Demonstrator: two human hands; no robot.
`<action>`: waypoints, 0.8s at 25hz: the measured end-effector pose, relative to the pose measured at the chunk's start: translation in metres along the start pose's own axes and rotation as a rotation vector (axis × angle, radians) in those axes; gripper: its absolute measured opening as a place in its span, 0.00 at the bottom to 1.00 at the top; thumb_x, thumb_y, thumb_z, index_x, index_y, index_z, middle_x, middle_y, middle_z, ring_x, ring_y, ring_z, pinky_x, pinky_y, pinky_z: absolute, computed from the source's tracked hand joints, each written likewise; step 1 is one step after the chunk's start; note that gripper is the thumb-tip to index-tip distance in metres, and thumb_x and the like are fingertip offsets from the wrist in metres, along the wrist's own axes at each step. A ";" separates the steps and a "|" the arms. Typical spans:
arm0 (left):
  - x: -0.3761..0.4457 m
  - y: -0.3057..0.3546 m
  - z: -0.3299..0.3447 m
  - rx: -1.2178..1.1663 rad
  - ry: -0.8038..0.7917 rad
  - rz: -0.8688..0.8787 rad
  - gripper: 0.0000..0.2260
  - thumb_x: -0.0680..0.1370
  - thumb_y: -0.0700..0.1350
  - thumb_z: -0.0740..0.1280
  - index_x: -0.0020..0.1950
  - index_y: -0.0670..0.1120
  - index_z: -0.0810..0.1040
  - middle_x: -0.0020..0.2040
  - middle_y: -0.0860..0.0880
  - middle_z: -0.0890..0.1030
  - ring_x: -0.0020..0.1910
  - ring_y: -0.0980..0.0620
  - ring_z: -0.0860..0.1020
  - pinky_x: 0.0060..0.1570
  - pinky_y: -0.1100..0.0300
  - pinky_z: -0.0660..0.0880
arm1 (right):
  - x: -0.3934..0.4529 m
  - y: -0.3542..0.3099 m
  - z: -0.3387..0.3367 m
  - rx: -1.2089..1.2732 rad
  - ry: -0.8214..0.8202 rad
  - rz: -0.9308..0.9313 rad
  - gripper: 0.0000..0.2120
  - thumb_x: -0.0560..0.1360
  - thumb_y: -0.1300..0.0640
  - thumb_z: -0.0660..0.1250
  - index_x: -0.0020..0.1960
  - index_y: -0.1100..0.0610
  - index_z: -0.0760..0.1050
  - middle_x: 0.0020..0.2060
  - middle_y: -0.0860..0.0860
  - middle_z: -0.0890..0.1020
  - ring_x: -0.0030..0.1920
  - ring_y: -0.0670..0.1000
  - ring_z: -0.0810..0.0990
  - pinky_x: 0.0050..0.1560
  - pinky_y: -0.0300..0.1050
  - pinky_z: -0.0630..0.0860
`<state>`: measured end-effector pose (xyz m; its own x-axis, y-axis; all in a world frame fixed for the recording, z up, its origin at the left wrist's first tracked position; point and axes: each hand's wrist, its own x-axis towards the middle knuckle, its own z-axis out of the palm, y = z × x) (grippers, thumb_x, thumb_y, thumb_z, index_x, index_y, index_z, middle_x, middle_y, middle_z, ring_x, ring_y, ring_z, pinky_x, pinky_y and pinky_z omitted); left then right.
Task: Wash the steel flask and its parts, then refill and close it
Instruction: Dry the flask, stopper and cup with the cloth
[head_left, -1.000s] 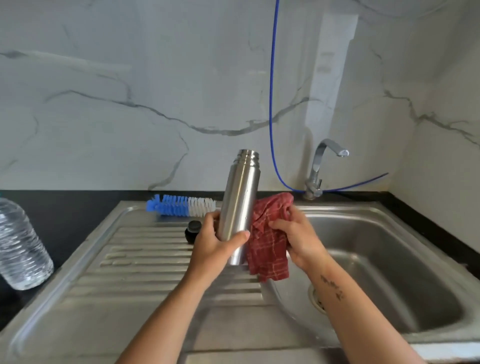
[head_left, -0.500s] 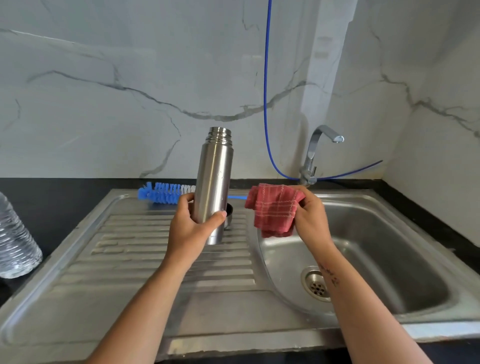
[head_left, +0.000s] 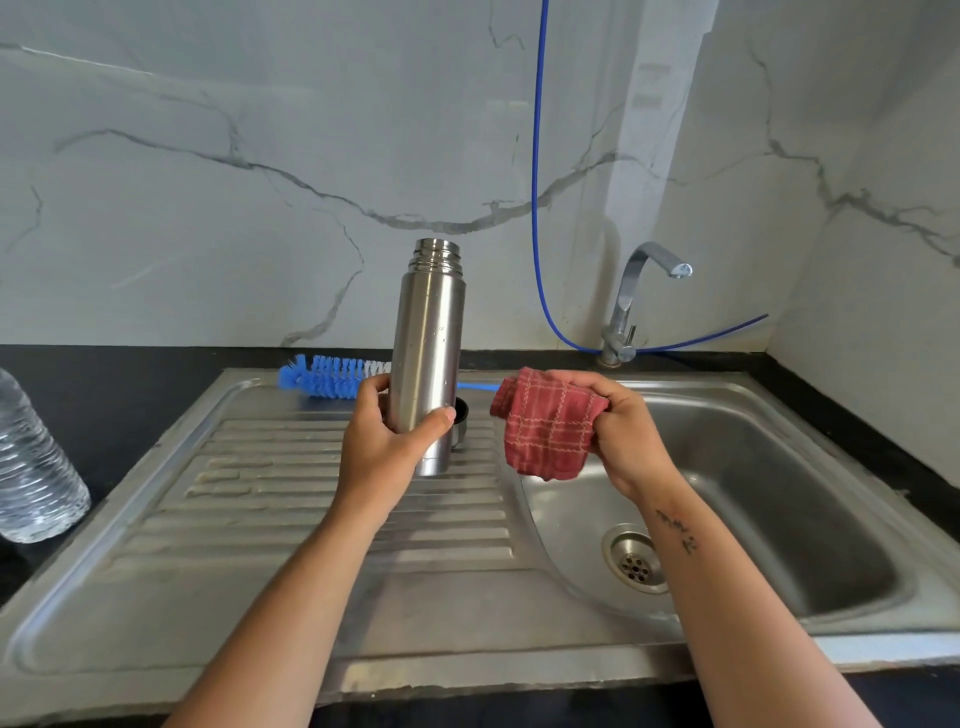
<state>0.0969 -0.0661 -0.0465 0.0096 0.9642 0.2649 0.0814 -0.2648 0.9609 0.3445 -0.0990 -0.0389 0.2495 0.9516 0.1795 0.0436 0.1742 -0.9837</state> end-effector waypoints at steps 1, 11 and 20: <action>0.000 0.000 0.000 0.000 -0.001 -0.002 0.26 0.72 0.48 0.79 0.64 0.55 0.70 0.54 0.54 0.82 0.48 0.59 0.82 0.40 0.70 0.77 | 0.000 0.001 0.001 -0.004 -0.007 0.009 0.27 0.78 0.78 0.53 0.59 0.57 0.84 0.53 0.55 0.87 0.48 0.55 0.86 0.46 0.54 0.85; 0.000 -0.002 0.002 -0.025 -0.021 -0.024 0.26 0.72 0.47 0.79 0.64 0.54 0.71 0.54 0.53 0.82 0.48 0.58 0.83 0.41 0.68 0.78 | -0.002 -0.005 -0.002 0.149 -0.173 0.174 0.16 0.80 0.56 0.67 0.64 0.63 0.79 0.59 0.66 0.83 0.55 0.65 0.83 0.56 0.61 0.79; -0.008 -0.010 0.018 -0.008 -0.170 0.009 0.22 0.73 0.47 0.79 0.61 0.58 0.73 0.54 0.54 0.84 0.49 0.60 0.84 0.49 0.61 0.81 | -0.009 -0.002 0.041 0.167 0.185 -0.048 0.16 0.69 0.68 0.78 0.54 0.61 0.80 0.46 0.58 0.86 0.47 0.60 0.86 0.45 0.53 0.83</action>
<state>0.1143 -0.0711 -0.0602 0.1785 0.9498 0.2570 0.0730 -0.2733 0.9592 0.3027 -0.0975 -0.0389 0.4243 0.8814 0.2077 -0.0966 0.2721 -0.9574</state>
